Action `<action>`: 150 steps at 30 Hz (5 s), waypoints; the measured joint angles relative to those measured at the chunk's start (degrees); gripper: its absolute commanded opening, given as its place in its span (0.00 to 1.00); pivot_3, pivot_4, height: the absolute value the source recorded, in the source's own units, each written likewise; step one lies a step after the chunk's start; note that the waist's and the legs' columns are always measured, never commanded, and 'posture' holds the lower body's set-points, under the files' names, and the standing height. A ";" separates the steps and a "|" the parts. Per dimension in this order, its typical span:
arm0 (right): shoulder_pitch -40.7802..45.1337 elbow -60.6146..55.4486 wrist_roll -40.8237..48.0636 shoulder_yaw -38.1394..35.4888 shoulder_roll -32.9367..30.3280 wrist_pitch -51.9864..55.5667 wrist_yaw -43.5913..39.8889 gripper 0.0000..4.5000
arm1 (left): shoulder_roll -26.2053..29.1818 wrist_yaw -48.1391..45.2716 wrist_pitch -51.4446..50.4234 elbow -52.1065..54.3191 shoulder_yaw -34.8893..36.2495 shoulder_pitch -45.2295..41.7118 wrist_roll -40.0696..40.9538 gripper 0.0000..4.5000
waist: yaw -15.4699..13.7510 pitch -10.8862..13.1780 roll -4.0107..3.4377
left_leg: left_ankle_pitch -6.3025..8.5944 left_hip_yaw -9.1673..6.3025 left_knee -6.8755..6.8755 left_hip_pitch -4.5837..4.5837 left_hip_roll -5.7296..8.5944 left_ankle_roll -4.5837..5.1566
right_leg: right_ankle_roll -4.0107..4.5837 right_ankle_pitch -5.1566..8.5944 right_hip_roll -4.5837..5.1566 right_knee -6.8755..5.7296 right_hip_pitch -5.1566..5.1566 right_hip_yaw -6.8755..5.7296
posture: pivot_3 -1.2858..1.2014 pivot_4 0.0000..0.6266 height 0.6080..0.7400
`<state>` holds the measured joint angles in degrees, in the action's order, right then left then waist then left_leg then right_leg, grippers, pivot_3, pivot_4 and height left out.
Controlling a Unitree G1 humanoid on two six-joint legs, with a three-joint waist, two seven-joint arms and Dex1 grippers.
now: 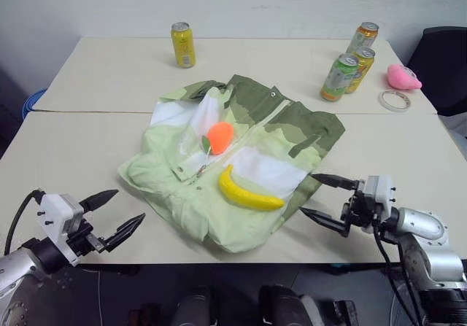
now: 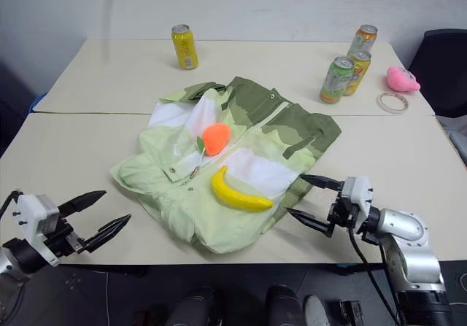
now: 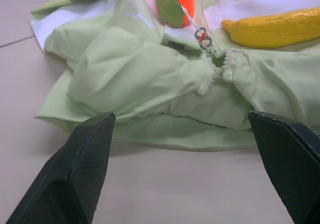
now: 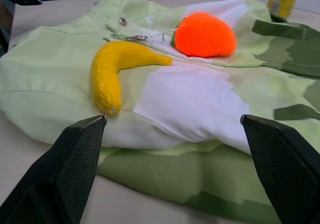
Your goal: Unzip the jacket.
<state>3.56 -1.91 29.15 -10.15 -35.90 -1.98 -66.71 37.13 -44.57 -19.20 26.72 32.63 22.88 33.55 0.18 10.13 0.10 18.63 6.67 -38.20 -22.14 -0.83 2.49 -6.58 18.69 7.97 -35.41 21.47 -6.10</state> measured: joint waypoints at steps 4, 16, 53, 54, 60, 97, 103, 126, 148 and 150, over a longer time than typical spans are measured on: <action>-0.61 0.04 -0.60 -0.63 0.00 -0.76 0.93 1.00 | 0.47 0.52 -0.02 -0.66 0.05 -0.86 -1.40 1.00 | 0.02 0.00 0.00 | -0.01 0.00 0.00 0.01 -0.01 -0.02 | 0.00 0.00 -0.02 -0.01 0.01 0.00 | 0.52 0.24 1.00; -0.46 -11.13 4.28 -0.64 -1.26 10.22 6.28 1.00 | 2.37 -4.09 -4.62 -0.64 -0.48 -3.45 5.74 1.00 | 0.13 0.01 -0.02 | -0.02 -0.01 0.00 0.00 -0.01 -0.02 | 0.01 0.00 0.03 -0.02 0.02 0.03 | 0.52 0.24 1.00; 20.97 10.24 -4.65 2.59 -14.38 24.79 12.63 0.15 | 1.52 -8.07 -0.62 2.22 -13.74 -8.35 3.05 1.00 | -0.23 0.02 0.08 | -0.11 0.00 -0.07 -0.06 0.09 0.06 | 0.11 0.05 -0.01 -0.10 -0.02 -0.10 | 0.52 0.24 1.00; 21.33 16.89 -8.61 2.83 -15.68 19.87 14.14 0.15 | 1.60 -8.04 -0.62 2.51 -14.21 -8.87 2.83 1.00 | -0.10 0.02 0.08 | -0.13 0.05 -0.07 -0.04 0.10 0.07 | 0.11 0.05 -0.03 -0.10 -0.01 -0.08 | 0.52 0.24 1.00; 31.76 54.32 -21.28 3.36 -16.04 -0.87 24.36 0.37 | 1.69 -6.95 -0.67 3.86 -18.69 -13.40 1.63 1.00 | 1.69 0.09 -0.09 | -0.40 0.31 0.03 0.01 -0.09 -0.11 | 0.10 0.06 -0.36 -0.20 0.07 -0.04 | 0.52 0.24 1.00; 56.61 71.58 -51.32 25.32 -2.18 -30.04 26.65 0.40 | -3.56 -1.29 3.69 2.05 -21.70 -15.31 -2.60 1.00 | 1.51 0.27 -0.36 | -0.57 -0.04 -0.10 -0.01 -0.16 -0.31 | 0.15 0.08 -0.32 -0.38 -0.03 -0.01 | 0.52 0.24 1.00; 53.25 69.95 -50.16 24.81 -2.57 -30.70 28.04 0.00 | -4.61 -0.69 3.71 1.73 -21.53 -15.42 -2.45 1.00 | 1.45 0.27 -0.36 | -0.57 -0.06 -0.09 -0.03 -0.14 -0.31 | 0.15 0.08 -0.34 -0.40 -0.02 -0.05 | 0.52 0.24 1.00; -19.23 -22.29 -18.47 -3.40 -28.02 32.31 0.32 0.00 | -1.77 -5.79 3.56 -6.34 -21.51 -19.68 -2.49 1.00 | -1.32 0.07 -0.07 | -0.42 -1.23 -0.01 0.11 -0.16 -0.45 | 0.18 0.09 -0.31 0.57 -0.98 -0.78 | 0.52 0.24 1.00; -6.28 -17.73 17.58 -23.77 -21.93 38.11 -6.42 0.99 | 0.05 -10.34 1.69 -12.06 -21.64 -26.37 -1.38 1.00 | -0.74 0.12 -0.05 | -0.46 -1.18 0.02 0.15 -0.09 -0.35 | 0.18 0.09 -0.23 0.49 -0.90 -0.69 | 0.52 0.24 1.00; 4.09 -16.79 13.57 -14.64 -20.53 34.34 -4.65 0.99 | 0.02 -9.77 2.31 -12.47 -21.75 -29.76 -2.24 1.00 | -0.33 0.11 -0.03 | -0.50 -1.21 0.07 0.11 -0.10 -0.48 | 0.24 0.13 -0.28 0.46 -0.85 -0.76 | 0.52 0.24 1.00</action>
<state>7.65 -18.70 42.72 -24.79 -56.43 32.35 -71.36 37.15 -54.34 -16.89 14.25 10.88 -6.88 31.31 -0.15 10.24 0.07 18.14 5.46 -38.13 -22.04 -0.93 2.00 -6.34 18.82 7.70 -34.94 20.62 -6.86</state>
